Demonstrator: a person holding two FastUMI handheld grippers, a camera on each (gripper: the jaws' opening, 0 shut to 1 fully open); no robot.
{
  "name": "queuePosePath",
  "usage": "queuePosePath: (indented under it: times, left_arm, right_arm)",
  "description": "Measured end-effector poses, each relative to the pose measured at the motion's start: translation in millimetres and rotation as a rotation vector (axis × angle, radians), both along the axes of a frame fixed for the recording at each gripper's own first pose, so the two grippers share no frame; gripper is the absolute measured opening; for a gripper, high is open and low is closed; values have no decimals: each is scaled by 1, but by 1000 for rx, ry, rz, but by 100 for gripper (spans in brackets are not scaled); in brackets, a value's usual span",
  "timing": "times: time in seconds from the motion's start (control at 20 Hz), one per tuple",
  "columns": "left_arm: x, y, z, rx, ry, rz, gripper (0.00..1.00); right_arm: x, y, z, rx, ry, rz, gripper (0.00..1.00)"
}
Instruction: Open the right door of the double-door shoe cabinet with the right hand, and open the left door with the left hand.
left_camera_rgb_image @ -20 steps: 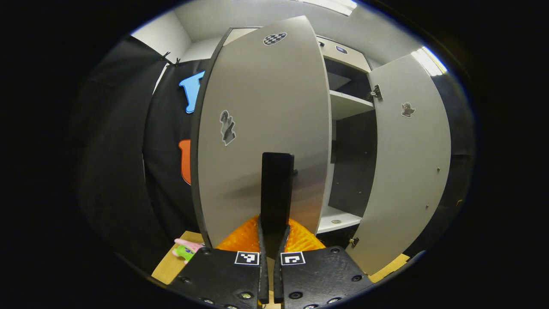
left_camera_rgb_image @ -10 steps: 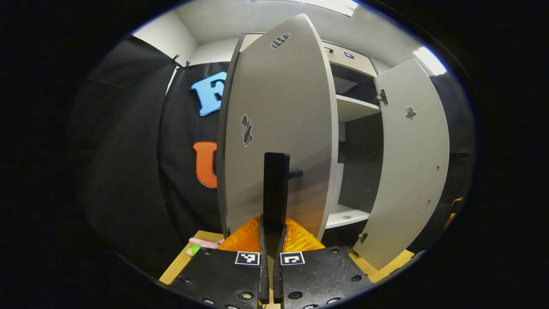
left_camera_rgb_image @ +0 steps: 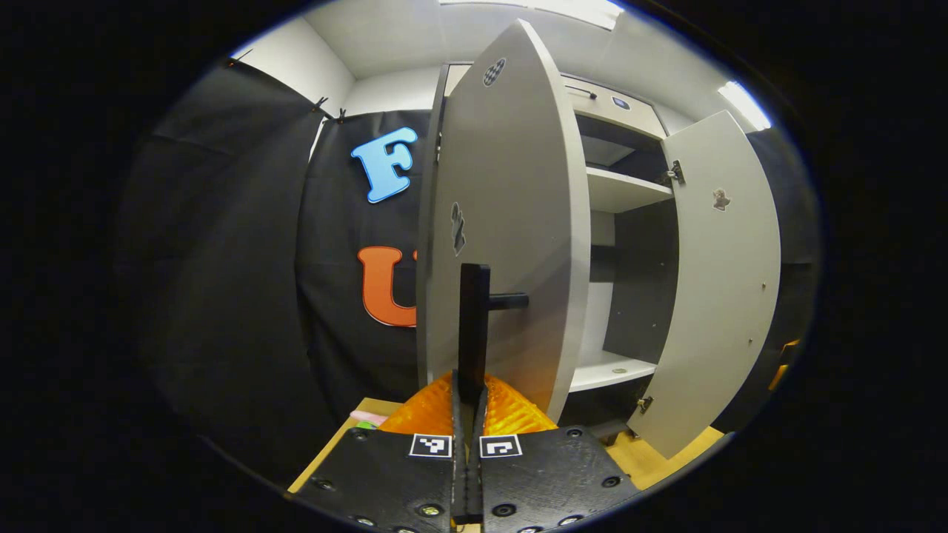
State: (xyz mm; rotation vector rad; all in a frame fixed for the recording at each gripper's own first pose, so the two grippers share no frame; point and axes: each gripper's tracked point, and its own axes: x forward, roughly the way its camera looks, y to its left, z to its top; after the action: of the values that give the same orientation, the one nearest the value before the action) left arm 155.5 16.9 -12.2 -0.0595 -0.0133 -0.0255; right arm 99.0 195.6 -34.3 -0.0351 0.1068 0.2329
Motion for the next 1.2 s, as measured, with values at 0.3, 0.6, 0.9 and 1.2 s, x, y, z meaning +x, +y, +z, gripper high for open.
queuePosePath:
  times: [0.3,0.6,0.9,1.2]
  left_arm:
    - [-2,26,-1,20,-14,26,0]
    - [-4,62,-4,19,-9,75,0]
    - [-4,67,-5,30,-9,45,0]
    - [-7,69,-7,23,-1,68,12]
  right_arm:
    - [2,11,1,-9,0,22,96]
    - [5,25,-3,-25,15,51,96]
    - [3,33,-1,-33,13,77,96]
    - [0,31,-1,-31,16,79,96]
